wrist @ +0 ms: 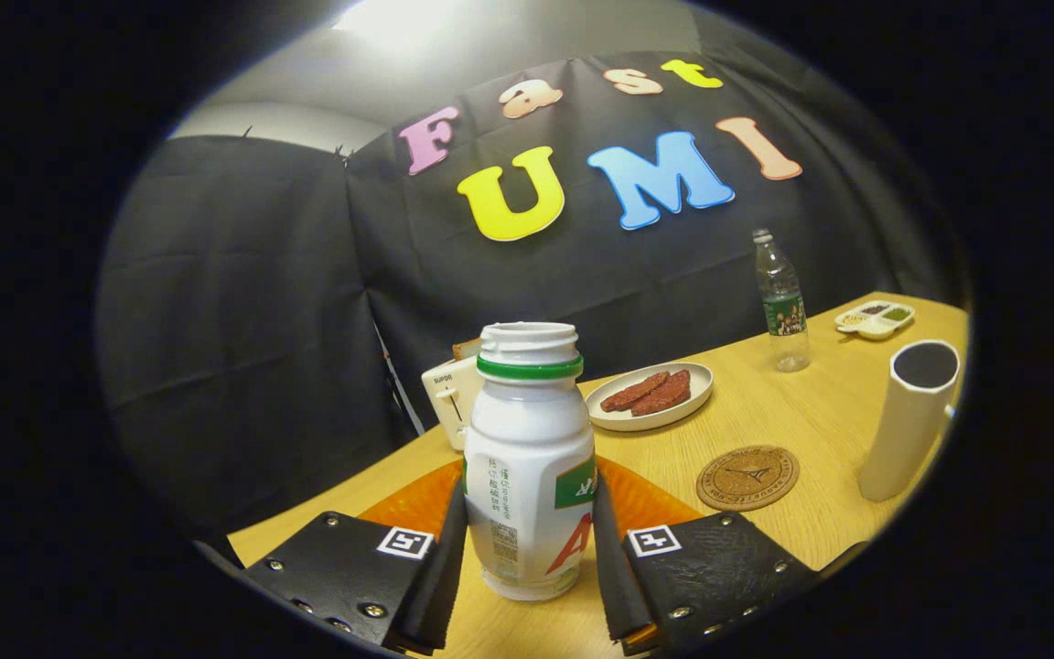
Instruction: Take the bottle from table, then pour the juice into the cup, finally place the bottle on the coaster
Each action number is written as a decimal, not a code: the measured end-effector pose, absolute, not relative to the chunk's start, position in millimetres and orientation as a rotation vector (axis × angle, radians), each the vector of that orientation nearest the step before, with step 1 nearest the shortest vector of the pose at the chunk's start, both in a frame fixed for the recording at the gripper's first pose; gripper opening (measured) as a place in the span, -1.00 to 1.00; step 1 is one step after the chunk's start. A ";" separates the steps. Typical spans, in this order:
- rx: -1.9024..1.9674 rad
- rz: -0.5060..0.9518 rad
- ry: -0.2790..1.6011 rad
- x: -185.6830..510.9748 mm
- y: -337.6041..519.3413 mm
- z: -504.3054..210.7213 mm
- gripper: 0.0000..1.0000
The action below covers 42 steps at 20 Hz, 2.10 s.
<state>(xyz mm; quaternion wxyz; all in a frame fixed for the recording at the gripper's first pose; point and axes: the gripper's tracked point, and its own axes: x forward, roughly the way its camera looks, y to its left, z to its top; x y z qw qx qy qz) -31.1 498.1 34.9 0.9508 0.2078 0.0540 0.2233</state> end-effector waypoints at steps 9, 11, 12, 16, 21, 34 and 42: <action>0.849 0.442 -0.021 -26.2 451.8 80.0 0.25; 0.947 0.429 -0.047 -23.6 438.7 85.6 0.25; 0.982 0.423 -0.056 -22.1 432.7 87.6 0.25; 1.089 0.401 -0.075 -18.1 411.3 91.3 0.25; 1.256 0.381 -0.108 -14.2 385.3 93.4 0.24; 1.469 0.355 -0.104 -6.8 354.6 90.5 0.25; 1.568 0.349 -0.118 -5.9 345.0 94.4 0.24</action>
